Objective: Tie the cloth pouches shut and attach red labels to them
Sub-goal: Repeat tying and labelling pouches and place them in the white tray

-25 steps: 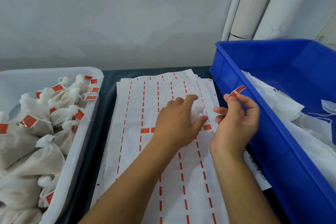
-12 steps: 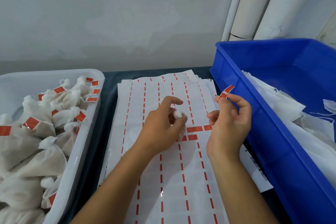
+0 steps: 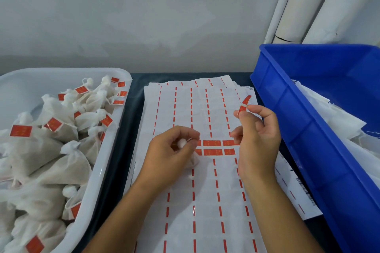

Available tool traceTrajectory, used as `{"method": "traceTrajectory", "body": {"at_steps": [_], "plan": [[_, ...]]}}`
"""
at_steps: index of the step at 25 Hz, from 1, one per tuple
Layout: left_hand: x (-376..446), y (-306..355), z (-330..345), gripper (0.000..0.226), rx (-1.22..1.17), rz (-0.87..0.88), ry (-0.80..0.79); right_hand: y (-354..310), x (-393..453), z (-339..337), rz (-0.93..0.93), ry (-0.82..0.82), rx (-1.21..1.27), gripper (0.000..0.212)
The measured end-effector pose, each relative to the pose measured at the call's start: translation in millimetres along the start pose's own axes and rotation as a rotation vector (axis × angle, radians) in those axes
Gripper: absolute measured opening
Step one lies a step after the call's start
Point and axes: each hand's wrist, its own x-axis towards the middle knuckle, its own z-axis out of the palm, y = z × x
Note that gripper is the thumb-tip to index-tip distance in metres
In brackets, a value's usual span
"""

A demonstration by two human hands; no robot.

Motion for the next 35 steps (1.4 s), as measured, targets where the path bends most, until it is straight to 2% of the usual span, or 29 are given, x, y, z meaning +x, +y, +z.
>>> {"method": "traceTrajectory", "body": {"at_steps": [2,8,13,19,27,33,35], "plan": [[-0.4,0.6,-1.2,0.013,-0.067,-0.003,0.009,0.1,-1.9,1.6,-0.008,-0.080,-0.050,0.011],[-2.1,3.7,-5.3,0.029,-0.144,0.049,0.051,0.3,-11.7,5.9,-0.110,-0.468,-0.188,0.006],[-2.9,3.4,-10.6,0.036,-0.208,0.012,-0.003,-4.1,-13.8,0.6,-0.153,-0.692,-0.270,0.017],[-6.0,5.7,-9.3,0.036,-0.160,-0.008,-0.104,-5.6,-9.0,-4.5,-0.316,-0.724,-0.478,0.021],[-7.7,8.1,-5.9,0.024,-0.241,0.030,-0.093,-5.4,-9.2,-5.3,-0.391,-0.705,-0.572,0.024],[-7.7,10.4,-5.5,0.038,-0.293,0.024,-0.079,-6.5,-8.9,-2.6,-0.238,-0.656,-0.565,0.035],[-8.0,11.4,-4.3,0.040,-0.297,0.033,-0.072,-4.6,-9.2,-1.5,-0.201,-0.692,-0.510,0.025]]}}
